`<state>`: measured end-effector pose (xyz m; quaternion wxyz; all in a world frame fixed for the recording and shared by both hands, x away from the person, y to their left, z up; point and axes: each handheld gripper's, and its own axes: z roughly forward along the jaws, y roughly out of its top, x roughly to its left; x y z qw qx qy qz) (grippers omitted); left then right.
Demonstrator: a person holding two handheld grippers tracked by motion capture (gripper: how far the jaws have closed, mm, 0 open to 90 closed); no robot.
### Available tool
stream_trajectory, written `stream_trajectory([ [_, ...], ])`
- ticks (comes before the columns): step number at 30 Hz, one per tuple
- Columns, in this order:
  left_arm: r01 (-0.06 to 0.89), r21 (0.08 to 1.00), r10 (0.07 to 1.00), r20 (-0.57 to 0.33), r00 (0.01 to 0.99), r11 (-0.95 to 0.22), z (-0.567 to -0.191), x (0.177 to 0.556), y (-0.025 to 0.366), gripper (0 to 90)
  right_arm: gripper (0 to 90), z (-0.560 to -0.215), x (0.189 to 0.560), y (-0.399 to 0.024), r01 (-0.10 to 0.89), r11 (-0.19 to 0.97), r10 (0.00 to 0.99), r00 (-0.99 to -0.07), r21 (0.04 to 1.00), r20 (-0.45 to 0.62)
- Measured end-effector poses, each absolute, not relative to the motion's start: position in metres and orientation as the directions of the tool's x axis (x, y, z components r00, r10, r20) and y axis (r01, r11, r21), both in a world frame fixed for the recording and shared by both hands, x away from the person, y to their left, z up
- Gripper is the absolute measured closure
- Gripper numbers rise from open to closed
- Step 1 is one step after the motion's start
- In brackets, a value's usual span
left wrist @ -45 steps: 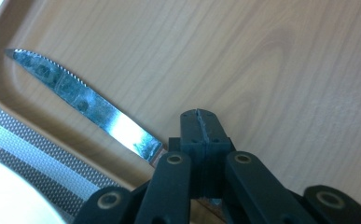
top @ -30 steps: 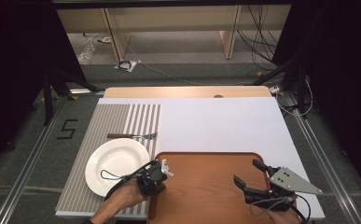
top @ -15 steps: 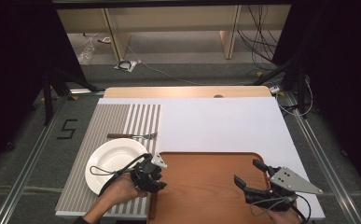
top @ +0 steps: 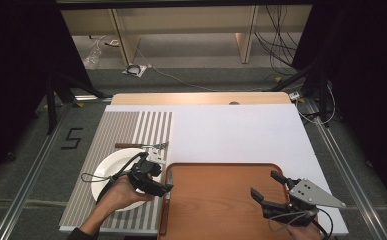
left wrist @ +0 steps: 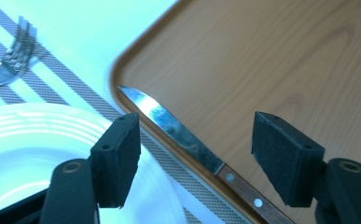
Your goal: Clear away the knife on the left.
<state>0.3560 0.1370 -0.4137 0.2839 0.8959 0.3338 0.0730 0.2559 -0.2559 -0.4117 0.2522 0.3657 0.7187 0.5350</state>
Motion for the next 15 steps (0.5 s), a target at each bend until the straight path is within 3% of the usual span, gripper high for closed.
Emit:
stream_trajectory([
  [15,0.57,0.609,0.689,-0.052,0.723,-0.553,-0.402,0.369,0.162,21.7,19.1,-0.413,0.256,-0.258,0.259,0.155,0.795,-0.606,0.953,0.036],
])
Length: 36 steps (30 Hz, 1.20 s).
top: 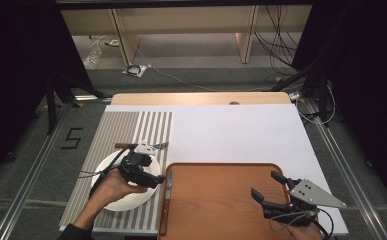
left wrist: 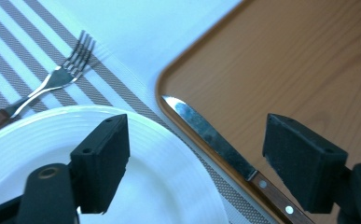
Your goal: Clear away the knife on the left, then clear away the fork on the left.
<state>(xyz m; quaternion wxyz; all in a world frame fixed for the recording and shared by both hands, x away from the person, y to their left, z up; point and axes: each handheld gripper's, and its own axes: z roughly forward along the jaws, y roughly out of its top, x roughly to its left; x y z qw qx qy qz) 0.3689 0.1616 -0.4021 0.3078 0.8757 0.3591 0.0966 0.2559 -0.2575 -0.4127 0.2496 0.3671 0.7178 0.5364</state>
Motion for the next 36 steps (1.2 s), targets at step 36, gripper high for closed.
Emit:
stream_trajectory([
  [36,0.58,0.683,0.781,-0.022,0.624,-0.444,-0.39,0.392,0.21,20.1,19.1,-0.414,0.256,-0.259,0.267,0.154,0.795,-0.605,0.951,0.04],
])
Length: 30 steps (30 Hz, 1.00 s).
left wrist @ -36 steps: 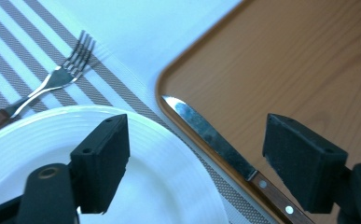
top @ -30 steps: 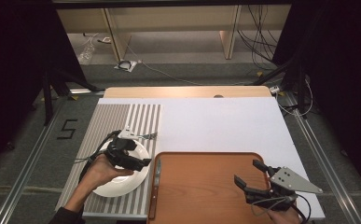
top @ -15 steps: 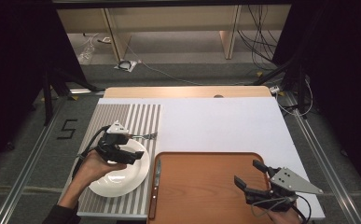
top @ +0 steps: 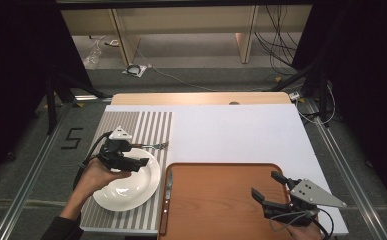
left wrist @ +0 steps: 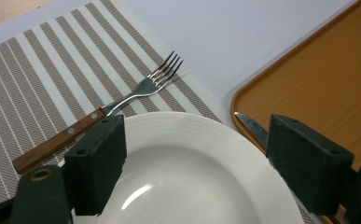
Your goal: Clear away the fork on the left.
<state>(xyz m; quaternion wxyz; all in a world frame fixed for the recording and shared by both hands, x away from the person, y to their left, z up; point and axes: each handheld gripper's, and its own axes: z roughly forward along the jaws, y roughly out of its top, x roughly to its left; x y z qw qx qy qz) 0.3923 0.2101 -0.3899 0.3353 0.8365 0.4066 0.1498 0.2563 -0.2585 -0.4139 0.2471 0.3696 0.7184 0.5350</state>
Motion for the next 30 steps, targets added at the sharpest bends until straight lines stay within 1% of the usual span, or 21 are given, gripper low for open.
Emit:
stream_trajectory([
  [5,0.575,0.689,0.784,-0.016,0.621,-0.441,-0.385,0.398,0.216,20.3,19.1,-0.414,0.256,-0.259,0.265,0.151,0.798,-0.602,0.952,0.041],
  [11,0.585,0.679,0.799,0.003,0.602,-0.443,-0.385,0.414,0.225,20.5,19.1,-0.414,0.256,-0.258,0.269,0.152,0.801,-0.598,0.951,0.041],
  [24,0.616,0.592,0.797,0.073,0.6,-0.519,-0.393,0.456,0.232,21.2,19.1,-0.414,0.256,-0.259,0.272,0.154,0.804,-0.593,0.95,0.039],
  [30,0.626,0.56,0.791,0.09,0.605,-0.543,-0.396,0.473,0.235,21.2,19.1,-0.414,0.256,-0.259,0.27,0.155,0.803,-0.594,0.95,0.037],
])
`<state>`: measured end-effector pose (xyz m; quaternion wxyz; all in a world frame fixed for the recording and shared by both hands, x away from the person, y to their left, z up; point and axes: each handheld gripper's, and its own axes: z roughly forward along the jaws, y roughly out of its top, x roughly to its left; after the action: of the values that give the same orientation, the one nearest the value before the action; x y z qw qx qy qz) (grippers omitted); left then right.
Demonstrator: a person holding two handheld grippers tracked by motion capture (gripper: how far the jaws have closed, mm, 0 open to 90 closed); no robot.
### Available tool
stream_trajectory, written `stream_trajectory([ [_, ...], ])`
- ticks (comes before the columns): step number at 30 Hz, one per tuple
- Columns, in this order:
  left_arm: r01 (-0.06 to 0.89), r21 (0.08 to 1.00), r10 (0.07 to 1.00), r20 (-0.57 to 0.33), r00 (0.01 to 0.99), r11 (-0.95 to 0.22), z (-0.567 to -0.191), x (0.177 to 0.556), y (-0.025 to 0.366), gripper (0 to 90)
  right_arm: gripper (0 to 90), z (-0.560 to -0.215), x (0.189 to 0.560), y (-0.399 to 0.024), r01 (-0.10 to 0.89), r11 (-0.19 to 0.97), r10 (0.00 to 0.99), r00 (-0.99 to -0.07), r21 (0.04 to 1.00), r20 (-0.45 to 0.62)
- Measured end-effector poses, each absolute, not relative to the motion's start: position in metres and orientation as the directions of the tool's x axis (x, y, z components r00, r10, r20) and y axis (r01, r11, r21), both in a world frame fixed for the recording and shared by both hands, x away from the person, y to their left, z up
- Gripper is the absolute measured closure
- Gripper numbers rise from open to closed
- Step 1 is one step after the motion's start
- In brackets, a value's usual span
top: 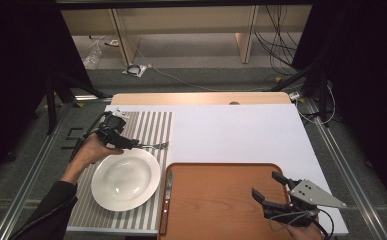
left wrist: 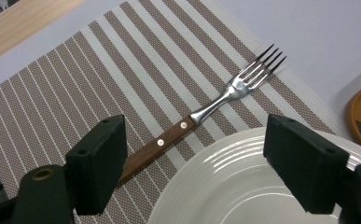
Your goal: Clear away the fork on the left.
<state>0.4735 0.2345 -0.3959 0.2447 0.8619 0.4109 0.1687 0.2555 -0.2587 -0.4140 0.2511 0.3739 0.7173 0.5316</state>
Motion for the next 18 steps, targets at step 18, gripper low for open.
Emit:
stream_trajectory([
  [18,0.688,0.43,0.785,0.083,0.614,-0.584,-0.417,0.514,0.233,22.5,19.1,-0.415,0.256,-0.258,0.271,0.156,0.799,-0.6,0.95,0.04],
])
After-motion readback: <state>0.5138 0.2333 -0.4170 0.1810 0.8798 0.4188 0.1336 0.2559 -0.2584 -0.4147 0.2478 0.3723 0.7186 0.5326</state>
